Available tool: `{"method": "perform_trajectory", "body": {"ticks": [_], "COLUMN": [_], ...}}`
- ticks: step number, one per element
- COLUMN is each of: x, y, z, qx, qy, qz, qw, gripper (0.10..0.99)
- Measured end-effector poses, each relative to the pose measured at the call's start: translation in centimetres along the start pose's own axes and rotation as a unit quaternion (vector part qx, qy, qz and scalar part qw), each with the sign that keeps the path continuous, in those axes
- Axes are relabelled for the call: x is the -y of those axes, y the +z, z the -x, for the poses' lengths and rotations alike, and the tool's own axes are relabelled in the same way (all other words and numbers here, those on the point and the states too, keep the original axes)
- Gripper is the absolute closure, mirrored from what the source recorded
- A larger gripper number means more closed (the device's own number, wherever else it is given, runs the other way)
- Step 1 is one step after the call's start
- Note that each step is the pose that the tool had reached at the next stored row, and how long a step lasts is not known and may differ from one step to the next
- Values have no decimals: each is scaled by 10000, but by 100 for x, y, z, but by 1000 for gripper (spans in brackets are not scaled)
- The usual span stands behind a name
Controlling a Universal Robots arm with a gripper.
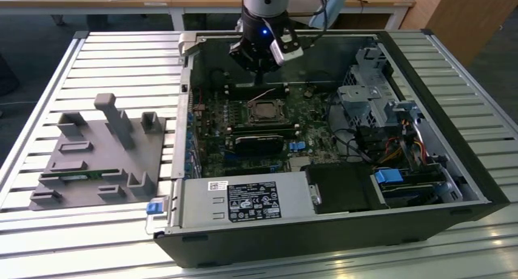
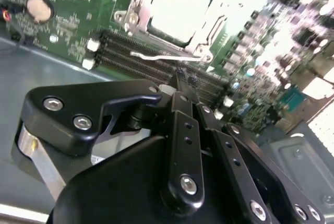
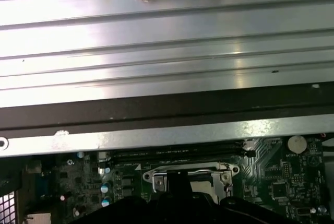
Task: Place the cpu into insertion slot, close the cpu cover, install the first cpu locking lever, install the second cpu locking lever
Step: 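Install the first cpu locking lever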
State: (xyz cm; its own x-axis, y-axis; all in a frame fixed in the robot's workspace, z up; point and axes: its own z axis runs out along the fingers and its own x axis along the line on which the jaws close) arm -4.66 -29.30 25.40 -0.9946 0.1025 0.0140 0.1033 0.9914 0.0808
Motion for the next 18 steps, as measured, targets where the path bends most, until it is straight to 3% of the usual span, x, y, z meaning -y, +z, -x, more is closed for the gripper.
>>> {"method": "perform_trajectory", "body": {"ticks": [2, 18], "x": [0, 3], "y": [8, 66], "z": [1, 18], "qx": [-2, -12], "qy": [0, -110], "qz": [25, 23], "qw": [10000, 9999], "gripper": [980, 980]}}
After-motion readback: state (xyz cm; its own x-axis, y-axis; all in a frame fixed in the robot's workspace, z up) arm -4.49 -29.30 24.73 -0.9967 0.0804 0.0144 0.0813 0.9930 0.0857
